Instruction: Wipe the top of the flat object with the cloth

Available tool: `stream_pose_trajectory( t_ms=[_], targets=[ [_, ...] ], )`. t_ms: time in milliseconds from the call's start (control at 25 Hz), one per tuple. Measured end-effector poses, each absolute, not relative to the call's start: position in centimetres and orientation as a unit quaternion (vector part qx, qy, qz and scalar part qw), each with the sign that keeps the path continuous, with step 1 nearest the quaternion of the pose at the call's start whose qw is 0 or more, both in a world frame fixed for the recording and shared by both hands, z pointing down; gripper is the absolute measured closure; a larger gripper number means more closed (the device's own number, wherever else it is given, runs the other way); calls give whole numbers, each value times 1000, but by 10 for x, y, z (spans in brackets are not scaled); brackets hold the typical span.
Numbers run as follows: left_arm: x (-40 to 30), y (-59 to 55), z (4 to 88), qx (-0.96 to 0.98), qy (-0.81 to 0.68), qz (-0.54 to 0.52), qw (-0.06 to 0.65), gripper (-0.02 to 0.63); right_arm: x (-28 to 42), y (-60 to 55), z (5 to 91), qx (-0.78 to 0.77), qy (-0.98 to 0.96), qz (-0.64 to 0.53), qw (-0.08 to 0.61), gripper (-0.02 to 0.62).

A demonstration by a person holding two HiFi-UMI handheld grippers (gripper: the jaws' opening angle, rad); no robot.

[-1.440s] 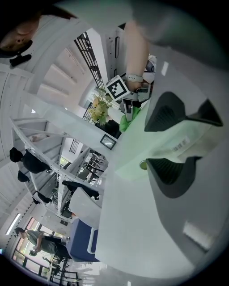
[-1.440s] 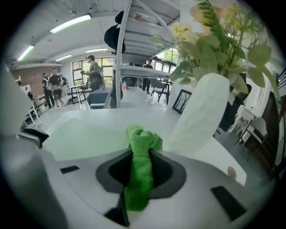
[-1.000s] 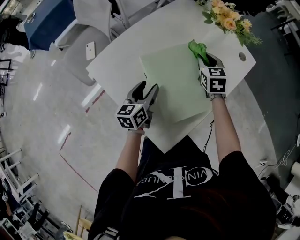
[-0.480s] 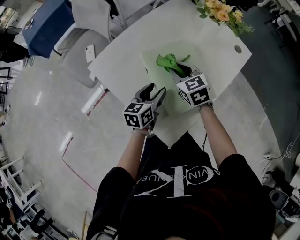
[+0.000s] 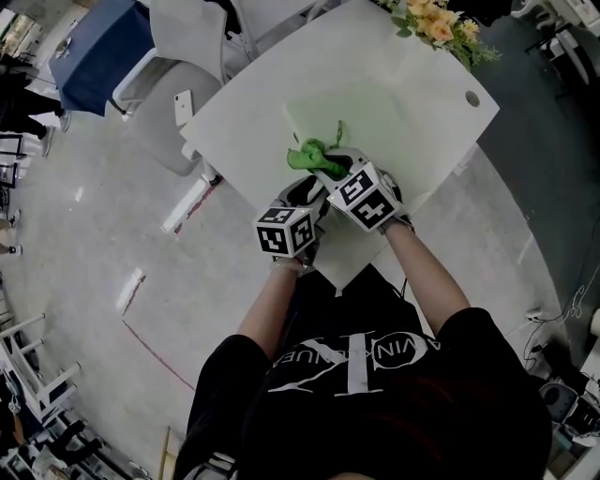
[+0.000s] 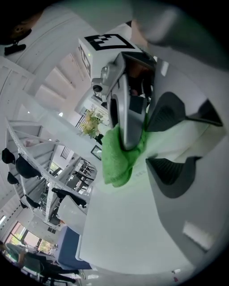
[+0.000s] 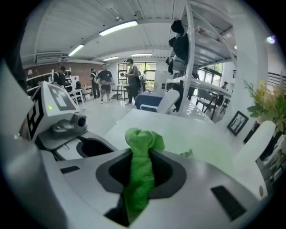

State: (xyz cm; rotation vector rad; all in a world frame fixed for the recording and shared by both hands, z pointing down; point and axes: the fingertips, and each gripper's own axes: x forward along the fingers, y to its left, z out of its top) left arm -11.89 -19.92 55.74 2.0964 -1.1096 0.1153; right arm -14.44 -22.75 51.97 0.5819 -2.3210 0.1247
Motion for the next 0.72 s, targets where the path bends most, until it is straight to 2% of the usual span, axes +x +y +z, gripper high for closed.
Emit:
stream_pose_trajectory(
  t_ms=[360, 720],
  targets=[
    [-122, -194, 556, 792, -476, 34, 382, 442, -130, -239, 526, 232, -893, 46, 384, 528],
    [-124, -189, 556, 778, -503, 38, 375, 443, -53, -277, 533, 301, -860, 63, 407, 528]
  ],
)
